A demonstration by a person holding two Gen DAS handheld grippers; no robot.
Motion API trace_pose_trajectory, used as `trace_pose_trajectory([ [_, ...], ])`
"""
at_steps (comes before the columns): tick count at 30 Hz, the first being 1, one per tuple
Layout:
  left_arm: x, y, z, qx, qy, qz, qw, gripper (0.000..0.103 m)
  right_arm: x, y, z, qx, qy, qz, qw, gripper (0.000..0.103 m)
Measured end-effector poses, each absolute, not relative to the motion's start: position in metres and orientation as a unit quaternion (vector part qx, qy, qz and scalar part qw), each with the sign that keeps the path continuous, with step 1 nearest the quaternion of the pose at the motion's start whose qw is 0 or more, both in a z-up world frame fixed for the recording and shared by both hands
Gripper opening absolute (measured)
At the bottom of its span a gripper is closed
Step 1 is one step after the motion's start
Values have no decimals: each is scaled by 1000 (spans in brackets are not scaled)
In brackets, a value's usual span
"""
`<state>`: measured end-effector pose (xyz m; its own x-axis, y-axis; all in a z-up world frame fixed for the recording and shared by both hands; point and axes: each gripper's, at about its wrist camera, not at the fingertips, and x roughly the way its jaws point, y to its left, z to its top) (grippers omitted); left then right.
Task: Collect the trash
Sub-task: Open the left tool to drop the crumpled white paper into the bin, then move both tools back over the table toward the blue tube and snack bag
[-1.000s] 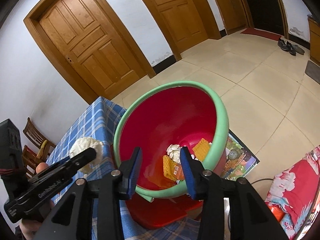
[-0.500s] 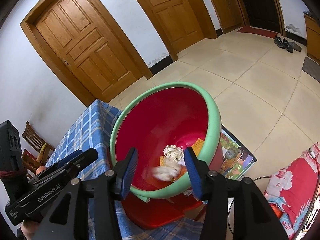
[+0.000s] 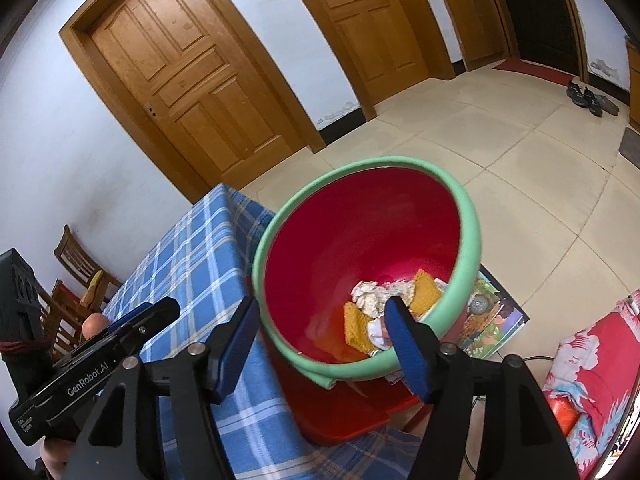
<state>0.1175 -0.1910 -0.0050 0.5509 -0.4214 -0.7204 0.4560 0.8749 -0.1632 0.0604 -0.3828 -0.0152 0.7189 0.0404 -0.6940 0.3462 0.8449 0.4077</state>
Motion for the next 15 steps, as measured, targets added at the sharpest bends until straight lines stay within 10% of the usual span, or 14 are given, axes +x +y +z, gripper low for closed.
trace_pose_trajectory([
  [15, 113, -100, 3, -1, 390, -168, 905, 58, 76, -326, -7, 228, 379, -33, 896, 74],
])
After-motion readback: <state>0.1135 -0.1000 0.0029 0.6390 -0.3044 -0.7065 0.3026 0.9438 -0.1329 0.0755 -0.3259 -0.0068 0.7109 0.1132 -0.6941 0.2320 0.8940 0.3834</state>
